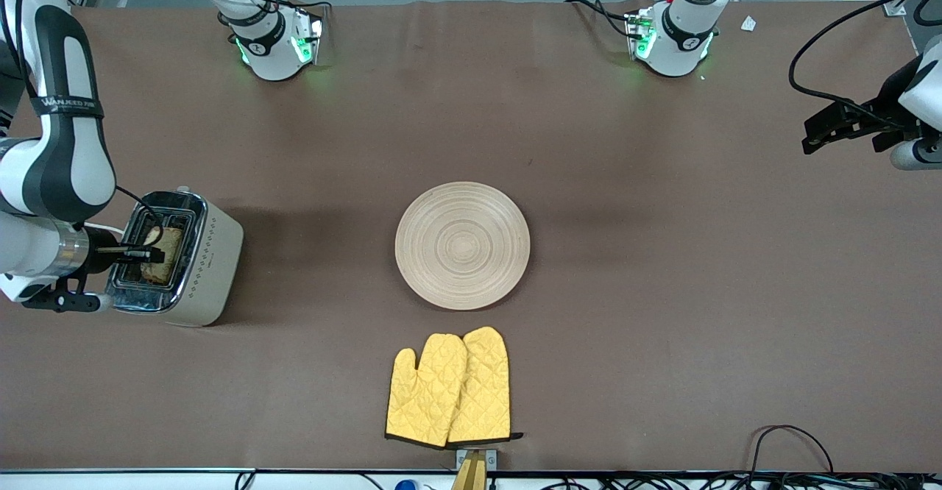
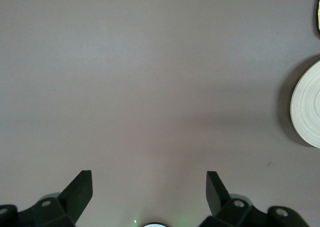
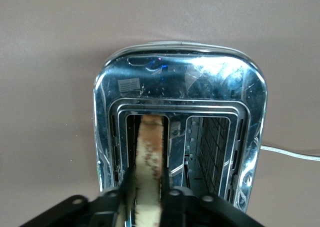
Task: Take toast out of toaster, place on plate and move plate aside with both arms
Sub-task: 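Reach the right gripper down into the toaster slot and grasp the toast, then lift the toast up out of the toaster with the right gripper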
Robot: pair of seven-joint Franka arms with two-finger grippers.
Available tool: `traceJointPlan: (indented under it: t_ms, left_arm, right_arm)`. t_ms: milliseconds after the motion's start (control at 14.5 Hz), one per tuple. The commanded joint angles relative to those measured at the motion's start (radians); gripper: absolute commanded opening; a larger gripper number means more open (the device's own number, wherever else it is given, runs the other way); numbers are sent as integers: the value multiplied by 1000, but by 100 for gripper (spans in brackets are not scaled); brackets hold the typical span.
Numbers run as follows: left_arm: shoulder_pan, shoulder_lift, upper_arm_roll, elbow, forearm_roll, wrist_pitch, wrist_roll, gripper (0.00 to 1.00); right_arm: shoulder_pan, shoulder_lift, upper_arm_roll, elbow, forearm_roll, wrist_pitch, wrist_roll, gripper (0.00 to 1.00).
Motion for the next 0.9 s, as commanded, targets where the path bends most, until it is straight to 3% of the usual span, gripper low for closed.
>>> traceJointPlan:
  t_ms: [0, 276, 552, 828]
  left_arm:
    - [-1, 3, -4, 23, 6, -20, 3, 100]
    - [-4, 6, -4, 23, 8, -20, 0, 100]
    - [-10, 9, -5, 23, 2, -19, 6, 100]
    - [-16, 3, -8, 23, -24, -20, 0, 100]
  right_arm:
    - [-3, -8, 10, 6, -19, -19, -12, 3]
    - [14, -72, 14, 76, -43, -133, 2, 2]
    - [109, -112, 19, 200, -68, -305, 48, 2]
    - [221, -121, 19, 199, -15, -290, 155, 2]
